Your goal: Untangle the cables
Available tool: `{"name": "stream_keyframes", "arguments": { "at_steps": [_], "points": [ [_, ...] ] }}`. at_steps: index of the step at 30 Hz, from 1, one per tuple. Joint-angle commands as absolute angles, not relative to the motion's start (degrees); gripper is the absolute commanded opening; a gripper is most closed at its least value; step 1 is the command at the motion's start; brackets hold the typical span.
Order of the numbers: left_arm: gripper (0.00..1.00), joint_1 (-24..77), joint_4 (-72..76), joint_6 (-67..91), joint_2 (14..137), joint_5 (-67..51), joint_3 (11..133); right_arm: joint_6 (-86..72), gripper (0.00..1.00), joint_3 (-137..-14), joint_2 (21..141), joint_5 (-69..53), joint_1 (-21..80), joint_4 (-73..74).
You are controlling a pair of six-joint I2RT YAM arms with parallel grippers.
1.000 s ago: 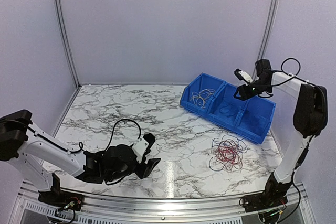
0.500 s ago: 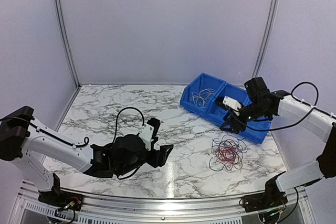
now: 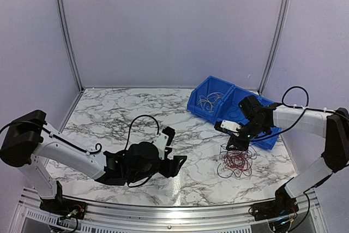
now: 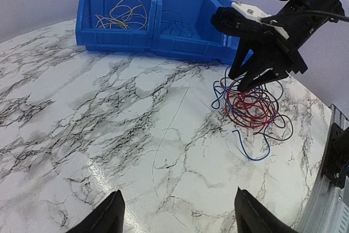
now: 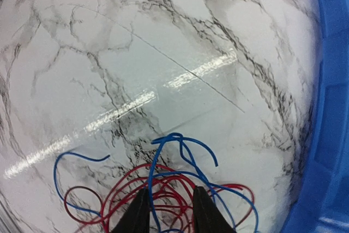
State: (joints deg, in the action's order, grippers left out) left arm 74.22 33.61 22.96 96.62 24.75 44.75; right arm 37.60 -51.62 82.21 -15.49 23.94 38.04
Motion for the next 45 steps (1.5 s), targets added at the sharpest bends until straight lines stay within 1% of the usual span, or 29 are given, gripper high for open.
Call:
{"name": "stream_keyframes", "arguments": {
  "at_steps": [1, 3, 7, 15, 20, 24, 26, 30, 33, 38, 42, 45],
  "points": [
    [0.71, 74.4, 33.9, 22.3, 97.9, 23.1, 46.5, 36.8, 0.15, -55.0, 83.6, -14.0, 24.6, 38.5],
    [0.71, 74.4, 33.9, 21.6, 97.9, 23.6, 46.8, 36.8, 0.0, -56.5, 83.1, -15.2, 24.6, 40.5],
    [0.72, 74.4, 35.1, 18.8, 98.4, 24.4, 47.8, 36.9, 0.0, -61.1, 80.3, -20.3, 24.7, 46.2],
    [0.73, 74.4, 44.6, 12.4, 101.7, 20.4, 53.0, 38.2, 0.0, -71.4, 73.4, -38.1, 25.5, 56.9],
    [0.74, 74.4, 50.6, 9.5, 107.6, 19.0, 59.9, 37.8, 0.0, -76.4, 71.9, -42.8, 26.6, 59.8],
    [0.74, 74.4, 54.3, 8.9, 115.1, 19.8, 67.3, 37.9, 0.0, -79.7, 71.5, -45.2, 27.1, 61.3],
    [0.72, 74.4, 55.2, 9.0, 120.6, 22.0, 72.4, 38.3, 0.0, -81.4, 71.7, -46.7, 27.3, 62.6],
    [0.63, 74.4, 57.8, 10.6, 129.8, 23.0, 79.6, 40.6, 0.0, -87.9, 72.3, -50.8, 27.4, 67.8],
    [0.52, 74.4, 60.7, 12.3, 134.9, 21.8, 82.5, 42.9, 0.0, -94.8, 72.8, -54.2, 27.1, 71.3],
    [0.41, 74.2, 62.9, 14.6, 140.7, 19.6, 85.3, 43.8, 0.0, -103.3, 73.5, -56.5, 26.8, 71.2],
    [0.39, 73.9, 62.9, 18.0, 143.6, 18.2, 86.2, 43.4, 0.0, -112.9, 75.4, -59.6, 25.4, 71.0],
    [0.39, 74.0, 63.0, 20.0, 144.5, 16.7, 85.4, 42.6, 0.0, -116.4, 76.7, -59.9, 23.9, 69.8]
  ]
}}
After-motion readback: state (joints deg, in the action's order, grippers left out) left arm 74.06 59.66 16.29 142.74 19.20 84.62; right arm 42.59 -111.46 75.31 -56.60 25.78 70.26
